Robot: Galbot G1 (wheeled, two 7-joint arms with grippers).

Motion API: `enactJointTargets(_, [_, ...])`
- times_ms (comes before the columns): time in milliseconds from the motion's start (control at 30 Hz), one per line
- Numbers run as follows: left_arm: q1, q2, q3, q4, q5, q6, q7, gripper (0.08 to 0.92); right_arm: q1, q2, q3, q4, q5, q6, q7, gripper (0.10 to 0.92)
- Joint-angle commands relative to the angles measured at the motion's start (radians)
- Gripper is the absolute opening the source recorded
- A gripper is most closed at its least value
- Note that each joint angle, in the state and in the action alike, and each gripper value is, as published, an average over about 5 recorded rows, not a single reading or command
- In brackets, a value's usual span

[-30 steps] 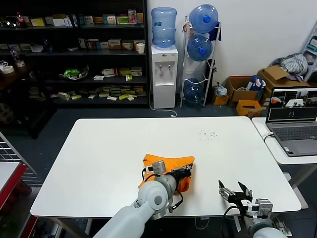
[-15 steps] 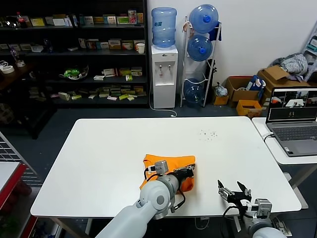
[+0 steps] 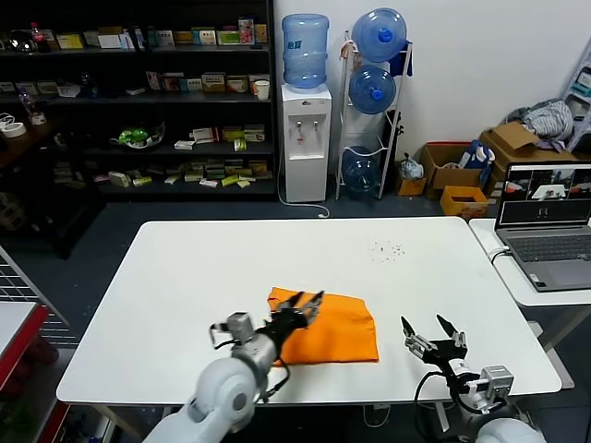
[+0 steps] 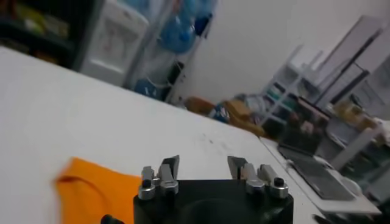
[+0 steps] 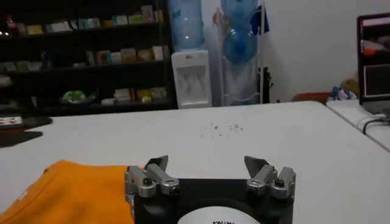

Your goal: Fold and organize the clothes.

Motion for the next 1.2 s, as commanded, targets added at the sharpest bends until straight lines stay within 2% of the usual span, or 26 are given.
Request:
enactJointTargets(33, [0.550, 0.058, -0.566, -0.082, 0.400, -0.454, 0.343, 0.684, -0.037, 0.043, 0.120, -0.041, -0.047, 0.192, -0.131, 0.823])
enactJointTargets(133, [0.574, 0.004, -0.595, -0.087, 0.428, -0.480, 0.357, 0.766, -0.068, 0.064, 0.163, -0.046, -0.063, 0.221, -0.140, 0.823])
enactJointTargets(233, [0.576, -0.034, -0.601, -0.092, 0.436, -0.477, 0.363, 0.813, -0.096, 0.090, 0.196, -0.056, -0.109, 0.268, -0.151, 0.823])
enactJointTargets(433, [0.575, -0.035, -0.617, -0.094, 0.428, -0.469, 0.374, 0.822, -0.134, 0.148, 0.226, -0.054, -0.186, 0.338, -0.172, 0.823])
enactJointTargets(700, [0.575, -0.014, -0.601, -0.093, 0.400, -0.459, 0.371, 0.823, -0.139, 0.177, 0.229, -0.058, -0.200, 0.358, -0.176, 0.823])
enactJointTargets(1200, [0.566, -0.053, -0.613, -0.094, 0.412, -0.457, 0.342, 0.823, -0.130, 0.188, 0.235, -0.069, -0.203, 0.359, -0.170, 0.823])
